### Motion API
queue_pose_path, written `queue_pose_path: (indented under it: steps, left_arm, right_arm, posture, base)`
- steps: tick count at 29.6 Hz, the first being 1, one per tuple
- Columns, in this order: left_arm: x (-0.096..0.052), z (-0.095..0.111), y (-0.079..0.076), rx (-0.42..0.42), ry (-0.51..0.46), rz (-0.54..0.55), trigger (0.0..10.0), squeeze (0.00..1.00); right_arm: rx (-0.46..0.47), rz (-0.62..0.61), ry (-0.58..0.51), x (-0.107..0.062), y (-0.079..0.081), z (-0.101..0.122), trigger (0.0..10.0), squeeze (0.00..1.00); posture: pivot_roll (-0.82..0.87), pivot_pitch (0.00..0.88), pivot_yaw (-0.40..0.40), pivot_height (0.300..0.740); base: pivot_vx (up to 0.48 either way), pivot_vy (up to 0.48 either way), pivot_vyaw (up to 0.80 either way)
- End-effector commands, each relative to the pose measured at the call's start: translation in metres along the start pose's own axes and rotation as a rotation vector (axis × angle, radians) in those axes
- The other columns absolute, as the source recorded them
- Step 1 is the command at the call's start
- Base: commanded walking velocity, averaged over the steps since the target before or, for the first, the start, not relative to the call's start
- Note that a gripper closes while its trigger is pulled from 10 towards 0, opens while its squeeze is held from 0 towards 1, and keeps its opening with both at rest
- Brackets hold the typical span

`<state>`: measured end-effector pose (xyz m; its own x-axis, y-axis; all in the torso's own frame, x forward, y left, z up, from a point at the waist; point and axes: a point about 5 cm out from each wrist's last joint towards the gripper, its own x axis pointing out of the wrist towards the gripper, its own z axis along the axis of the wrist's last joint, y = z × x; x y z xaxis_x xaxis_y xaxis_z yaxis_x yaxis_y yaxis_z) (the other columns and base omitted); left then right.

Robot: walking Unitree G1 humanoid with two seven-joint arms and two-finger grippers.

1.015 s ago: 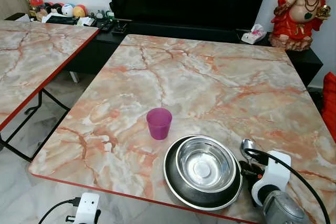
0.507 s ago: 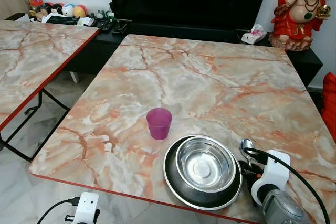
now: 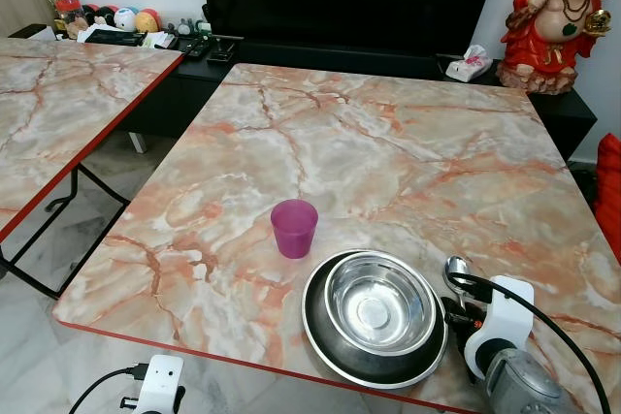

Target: Setting the table

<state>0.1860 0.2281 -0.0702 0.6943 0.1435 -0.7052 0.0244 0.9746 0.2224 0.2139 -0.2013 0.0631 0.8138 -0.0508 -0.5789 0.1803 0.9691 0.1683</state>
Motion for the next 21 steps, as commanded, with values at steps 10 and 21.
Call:
queue_pose_path:
  steps: [10, 21]
  left_arm:
    - [0.000, -0.001, -0.002, 0.024, 0.013, -0.009, 10.0, 0.00]
    - [0.001, 0.001, -0.003, 0.026, 0.009, -0.012, 10.0, 0.00]
  right_arm:
    - [-0.004, -0.048, 0.048, -0.001, -0.006, -0.004, 10.0, 0.00]
    - [-0.145, -0.143, 0.009, -0.001, -0.014, 0.003, 10.0, 0.00]
  posture:
    - [0.07, 0.000, 0.004, 0.740]
    - [0.07, 0.000, 0.004, 0.740]
  base:
    - [0.000, 0.000, 0.00]
    - [0.000, 0.000, 0.00]
